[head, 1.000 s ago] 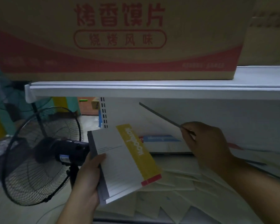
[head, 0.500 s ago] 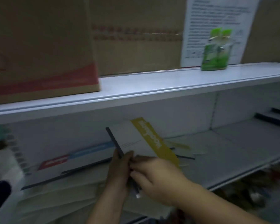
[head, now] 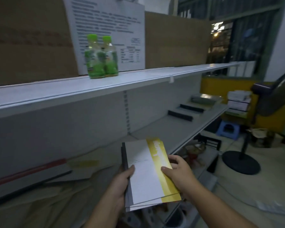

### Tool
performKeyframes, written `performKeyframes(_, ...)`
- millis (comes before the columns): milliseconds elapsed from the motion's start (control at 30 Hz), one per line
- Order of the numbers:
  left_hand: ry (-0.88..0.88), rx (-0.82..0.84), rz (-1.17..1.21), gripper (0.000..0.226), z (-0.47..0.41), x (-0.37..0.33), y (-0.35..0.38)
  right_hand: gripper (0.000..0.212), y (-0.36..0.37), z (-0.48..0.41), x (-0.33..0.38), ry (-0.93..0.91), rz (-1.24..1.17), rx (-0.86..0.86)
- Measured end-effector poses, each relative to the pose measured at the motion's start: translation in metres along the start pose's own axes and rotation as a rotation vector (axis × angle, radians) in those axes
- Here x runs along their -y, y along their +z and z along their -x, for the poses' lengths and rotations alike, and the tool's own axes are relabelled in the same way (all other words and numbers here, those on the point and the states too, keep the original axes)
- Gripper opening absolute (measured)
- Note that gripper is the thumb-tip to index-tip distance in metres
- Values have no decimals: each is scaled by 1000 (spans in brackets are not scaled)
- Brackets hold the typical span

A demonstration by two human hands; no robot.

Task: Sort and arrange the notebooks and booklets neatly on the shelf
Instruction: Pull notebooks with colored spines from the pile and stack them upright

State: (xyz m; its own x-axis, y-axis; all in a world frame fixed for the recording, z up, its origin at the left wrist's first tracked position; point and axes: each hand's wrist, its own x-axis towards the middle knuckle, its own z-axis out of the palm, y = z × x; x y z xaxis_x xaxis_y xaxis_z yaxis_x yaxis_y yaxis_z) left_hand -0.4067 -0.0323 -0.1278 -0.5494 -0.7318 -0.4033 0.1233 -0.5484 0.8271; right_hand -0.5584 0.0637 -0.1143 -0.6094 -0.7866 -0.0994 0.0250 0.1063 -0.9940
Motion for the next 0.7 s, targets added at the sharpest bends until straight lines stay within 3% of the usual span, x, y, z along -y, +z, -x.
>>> performKeyframes(200, 11, 4, -35, 31, -43, 23, 80, 40, -77, -32, -8, 94, -134, -98)
performKeyframes(533, -61, 141, -8, 32, -160, 17, 185, 59, -165, -133, -2, 109, -10, -56)
performKeyframes(700, 37, 146, 1, 26, -226, 7, 241, 43, -206, -199, 11, 113, 41, -142)
